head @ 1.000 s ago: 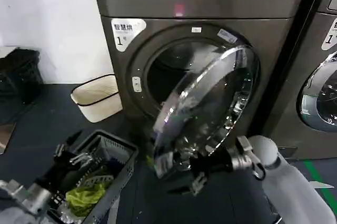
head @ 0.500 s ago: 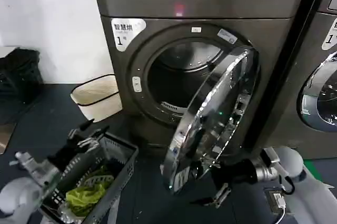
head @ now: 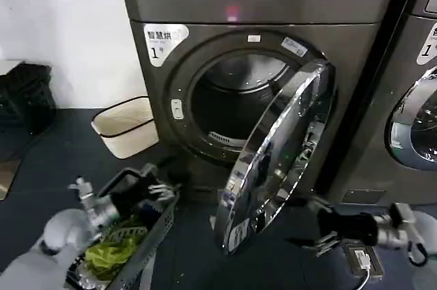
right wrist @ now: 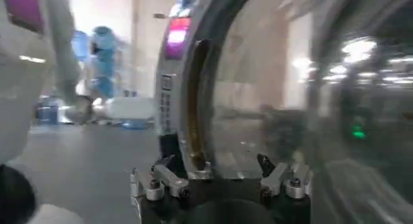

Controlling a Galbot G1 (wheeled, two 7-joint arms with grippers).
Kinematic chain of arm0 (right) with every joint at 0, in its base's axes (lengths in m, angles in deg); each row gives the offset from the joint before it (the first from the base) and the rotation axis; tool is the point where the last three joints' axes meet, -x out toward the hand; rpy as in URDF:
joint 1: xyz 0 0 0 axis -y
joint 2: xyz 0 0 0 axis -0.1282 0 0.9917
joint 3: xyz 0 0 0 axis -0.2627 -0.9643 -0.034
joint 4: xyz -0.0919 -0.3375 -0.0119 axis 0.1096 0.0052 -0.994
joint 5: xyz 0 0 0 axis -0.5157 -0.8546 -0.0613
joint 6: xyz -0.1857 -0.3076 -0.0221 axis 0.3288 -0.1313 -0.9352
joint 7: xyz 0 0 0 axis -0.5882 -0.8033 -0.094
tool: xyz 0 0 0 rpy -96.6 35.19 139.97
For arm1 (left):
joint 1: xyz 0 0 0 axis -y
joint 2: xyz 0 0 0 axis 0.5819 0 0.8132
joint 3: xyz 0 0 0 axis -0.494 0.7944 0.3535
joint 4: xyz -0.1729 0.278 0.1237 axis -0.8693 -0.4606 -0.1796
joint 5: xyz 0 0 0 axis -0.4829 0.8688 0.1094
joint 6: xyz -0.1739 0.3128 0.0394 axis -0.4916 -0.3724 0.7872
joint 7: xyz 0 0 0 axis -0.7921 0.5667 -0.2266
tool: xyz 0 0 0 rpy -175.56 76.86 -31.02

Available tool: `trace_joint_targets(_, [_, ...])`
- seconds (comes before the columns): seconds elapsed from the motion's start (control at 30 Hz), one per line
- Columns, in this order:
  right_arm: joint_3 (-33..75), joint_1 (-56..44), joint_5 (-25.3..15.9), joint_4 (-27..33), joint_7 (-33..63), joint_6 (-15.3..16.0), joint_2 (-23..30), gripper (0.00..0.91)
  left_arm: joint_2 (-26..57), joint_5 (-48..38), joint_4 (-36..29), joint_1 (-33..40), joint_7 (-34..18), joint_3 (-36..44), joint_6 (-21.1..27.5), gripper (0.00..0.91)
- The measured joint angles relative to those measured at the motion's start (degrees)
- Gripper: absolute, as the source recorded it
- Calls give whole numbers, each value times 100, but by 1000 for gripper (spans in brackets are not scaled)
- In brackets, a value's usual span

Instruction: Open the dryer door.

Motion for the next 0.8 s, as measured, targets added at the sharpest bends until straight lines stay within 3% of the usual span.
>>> trace_joint_targets(0.23, [1247,-374,-414,-245,749,103,447,907,-118,158,-35,315,-9,650,-3,907])
trace_joint_targets(0.37, [1910,-563,-154,-344,1253,225,717,907,-147,179,-52,448,2,902,-6,907])
trace_joint_targets(0.47, [2452,-725,213,-347,1710,141,913,907,-150,165,8,562,27,1139,-55,907])
trace_joint_targets(0.7, [3491,-1008,306,-244,3249,-348,1100,907,-196,105,94,973,38,1841,-115,907])
trace_joint_targets(0.8, [3890,-1076,472,-182,3951,-288,1040,907,-281,31,86,1146,36,2130,-125,907])
